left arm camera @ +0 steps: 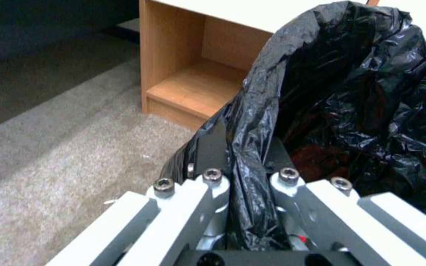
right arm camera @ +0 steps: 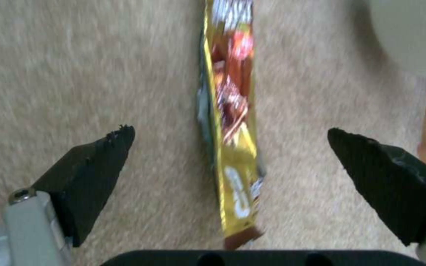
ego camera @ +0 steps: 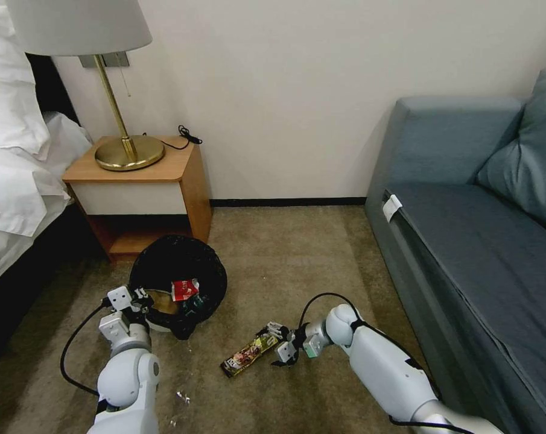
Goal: Pick up the trash bin, then pick up the garbage on the floor and place it into the trash bin.
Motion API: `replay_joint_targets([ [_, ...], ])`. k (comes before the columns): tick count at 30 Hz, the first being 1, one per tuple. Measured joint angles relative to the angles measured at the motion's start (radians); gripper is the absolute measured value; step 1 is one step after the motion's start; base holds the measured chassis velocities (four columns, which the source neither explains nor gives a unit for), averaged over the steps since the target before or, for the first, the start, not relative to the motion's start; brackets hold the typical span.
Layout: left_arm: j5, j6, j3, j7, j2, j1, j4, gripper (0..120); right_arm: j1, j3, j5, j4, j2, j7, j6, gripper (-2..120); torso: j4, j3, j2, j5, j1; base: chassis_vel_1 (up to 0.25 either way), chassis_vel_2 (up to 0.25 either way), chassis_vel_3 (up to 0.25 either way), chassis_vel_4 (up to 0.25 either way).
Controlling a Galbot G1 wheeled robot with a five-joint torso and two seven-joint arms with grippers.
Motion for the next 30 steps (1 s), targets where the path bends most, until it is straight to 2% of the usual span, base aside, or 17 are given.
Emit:
replay_joint_targets([
  [1,0.000,0.000,0.000,0.000,0.000,0.000,0.000,4,0.000,0.000,0.000,0.000,0.000,0.000,0.000,100,0.0000,0.000,0.000,0.0000,0.000,0.000,0.000,0.000,0.000],
  [2,-0.003,0.000,-0.001,0.000,-0.001,0.004,0.000,4,-0.001,0.006,-0.047,-0.026,0.005,0.050,-0.007,100,0.0000,0.000,0.000,-0.0001,0.000,0.000,0.000,0.000,0.000],
  [5,-0.005,-0.002,-0.004,-0.003,-0.001,0.006,0.000,4,-0.002,0.014,-0.075,-0.050,0.013,0.092,-0.014,100,-0.0001,0.000,0.000,-0.0001,0.000,0.000,0.000,0.000,0.000],
  [7,-0.006,-0.008,-0.012,-0.008,0.000,0.005,0.004,4,-0.001,0.013,-0.105,-0.073,0.019,0.157,-0.024,100,-0.0001,0.000,0.000,0.0000,0.000,0.000,0.000,0.000,0.000],
  [10,-0.006,-0.009,-0.013,-0.010,0.000,0.007,0.006,4,0.006,0.014,-0.151,-0.083,0.028,0.184,-0.031,100,0.0000,0.000,0.000,0.0000,0.000,0.000,0.000,0.000,0.000],
  [18,-0.003,-0.012,-0.013,-0.011,-0.003,0.010,0.006,4,0.021,0.011,-0.165,-0.111,0.039,0.229,-0.047,100,0.0000,0.000,0.000,-0.0001,0.000,0.000,0.000,0.000,0.000],
  [30,-0.004,-0.014,-0.016,-0.010,-0.005,0.015,-0.004,4,0.014,0.008,-0.156,-0.200,0.073,0.383,-0.098,98,-0.0002,0.000,0.000,-0.0001,0.000,0.000,0.000,0.000,0.000],
])
